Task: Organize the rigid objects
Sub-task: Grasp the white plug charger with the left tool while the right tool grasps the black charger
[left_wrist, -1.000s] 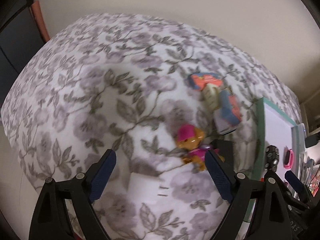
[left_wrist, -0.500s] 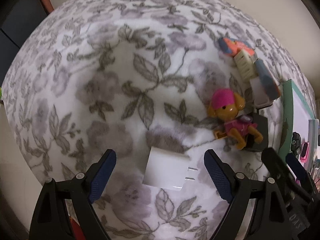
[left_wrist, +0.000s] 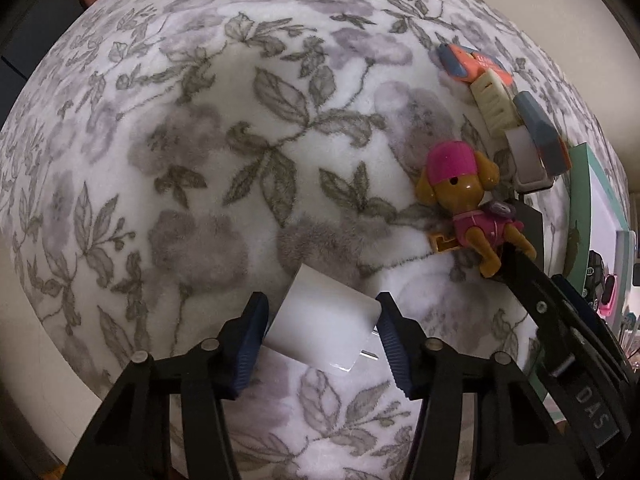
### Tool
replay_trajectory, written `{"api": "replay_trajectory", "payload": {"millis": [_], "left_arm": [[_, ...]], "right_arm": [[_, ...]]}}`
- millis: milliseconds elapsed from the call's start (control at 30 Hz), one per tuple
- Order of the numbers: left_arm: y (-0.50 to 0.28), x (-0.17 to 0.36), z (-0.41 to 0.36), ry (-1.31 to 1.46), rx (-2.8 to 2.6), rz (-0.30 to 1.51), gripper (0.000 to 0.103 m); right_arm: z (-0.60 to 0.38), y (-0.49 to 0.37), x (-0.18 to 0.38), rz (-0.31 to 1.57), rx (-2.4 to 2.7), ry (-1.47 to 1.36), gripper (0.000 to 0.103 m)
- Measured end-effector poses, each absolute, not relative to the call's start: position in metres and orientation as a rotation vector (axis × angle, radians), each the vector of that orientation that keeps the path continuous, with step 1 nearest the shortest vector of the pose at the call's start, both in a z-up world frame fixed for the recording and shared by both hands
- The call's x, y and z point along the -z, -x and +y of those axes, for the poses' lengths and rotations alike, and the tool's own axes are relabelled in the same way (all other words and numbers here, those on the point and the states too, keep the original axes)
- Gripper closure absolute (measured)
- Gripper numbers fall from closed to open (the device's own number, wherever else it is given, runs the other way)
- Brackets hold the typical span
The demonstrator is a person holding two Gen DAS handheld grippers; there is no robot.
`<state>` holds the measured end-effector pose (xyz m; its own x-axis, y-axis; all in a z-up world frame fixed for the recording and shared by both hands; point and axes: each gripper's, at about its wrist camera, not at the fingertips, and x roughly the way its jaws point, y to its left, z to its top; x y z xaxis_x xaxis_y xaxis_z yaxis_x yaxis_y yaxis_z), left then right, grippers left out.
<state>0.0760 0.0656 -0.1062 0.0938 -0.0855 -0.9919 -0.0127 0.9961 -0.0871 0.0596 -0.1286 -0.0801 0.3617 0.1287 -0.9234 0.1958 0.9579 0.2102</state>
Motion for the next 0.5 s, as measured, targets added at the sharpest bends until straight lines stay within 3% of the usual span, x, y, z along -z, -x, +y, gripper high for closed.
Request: {"api": "replay_trajectory", "payload": {"millis": [433,500], "left_arm": [[-0.08,0.1082,0.0654,0.087,0.035,1.461,0.046],[-0.0808,0.1087,0.066,0.084,0.033,1.458,0.046]], "right_arm": [[-0.129,-0.0683,0.0884,1.206,0.022,-0.376,0.045],[-0.1287,-0.0675,0.0877,1.211,0.015,-0.38,0.053]]}}
